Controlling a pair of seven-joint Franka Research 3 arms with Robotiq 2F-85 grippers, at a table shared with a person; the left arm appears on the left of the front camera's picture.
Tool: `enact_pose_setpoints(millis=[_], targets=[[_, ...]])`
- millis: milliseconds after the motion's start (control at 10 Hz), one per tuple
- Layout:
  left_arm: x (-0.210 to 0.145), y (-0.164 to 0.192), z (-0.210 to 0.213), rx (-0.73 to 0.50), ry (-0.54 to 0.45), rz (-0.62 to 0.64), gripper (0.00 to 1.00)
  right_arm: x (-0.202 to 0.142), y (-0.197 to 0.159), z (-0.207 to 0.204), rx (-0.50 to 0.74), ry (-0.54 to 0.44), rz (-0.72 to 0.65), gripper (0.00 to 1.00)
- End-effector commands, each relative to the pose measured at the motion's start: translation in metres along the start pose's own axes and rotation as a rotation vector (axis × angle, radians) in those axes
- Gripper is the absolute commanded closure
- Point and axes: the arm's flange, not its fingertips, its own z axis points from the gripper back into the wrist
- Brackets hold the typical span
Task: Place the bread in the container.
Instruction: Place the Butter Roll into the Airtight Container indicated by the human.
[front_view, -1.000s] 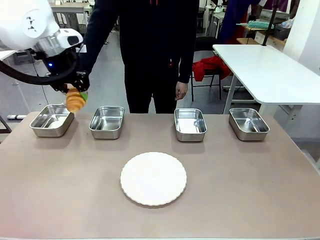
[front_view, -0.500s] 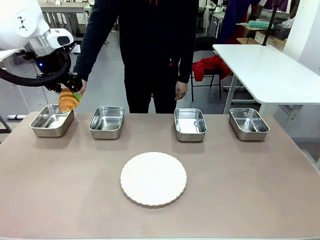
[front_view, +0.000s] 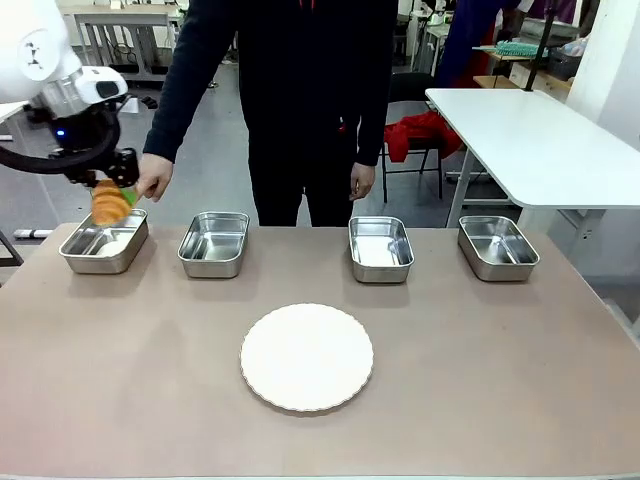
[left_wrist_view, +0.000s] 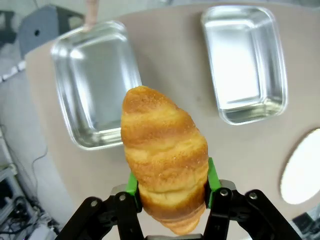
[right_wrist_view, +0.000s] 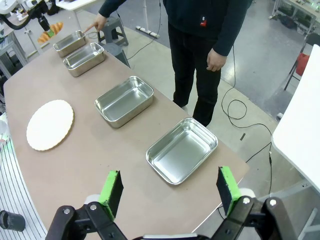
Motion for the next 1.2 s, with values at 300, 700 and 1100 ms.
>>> enact_pose_setpoints(millis=[300, 700, 1100], targets=[[0.024, 0.087, -0.056, -0.005, 0.063, -0.095, 0.45, 0.002, 0.001, 0.001, -0.001, -0.003, 0.003, 0.02], [0.038, 0.095, -0.098, -0.078, 0.057, -0.149, 0.45, 0.002, 0.001, 0.001, -0.001, -0.003, 0.003, 0.02], [0.048, 0.099, -0.114, -0.047, 0.0, -0.154, 0.45, 0.002, 0.001, 0.001, -0.001, -0.003, 0.003, 0.02]])
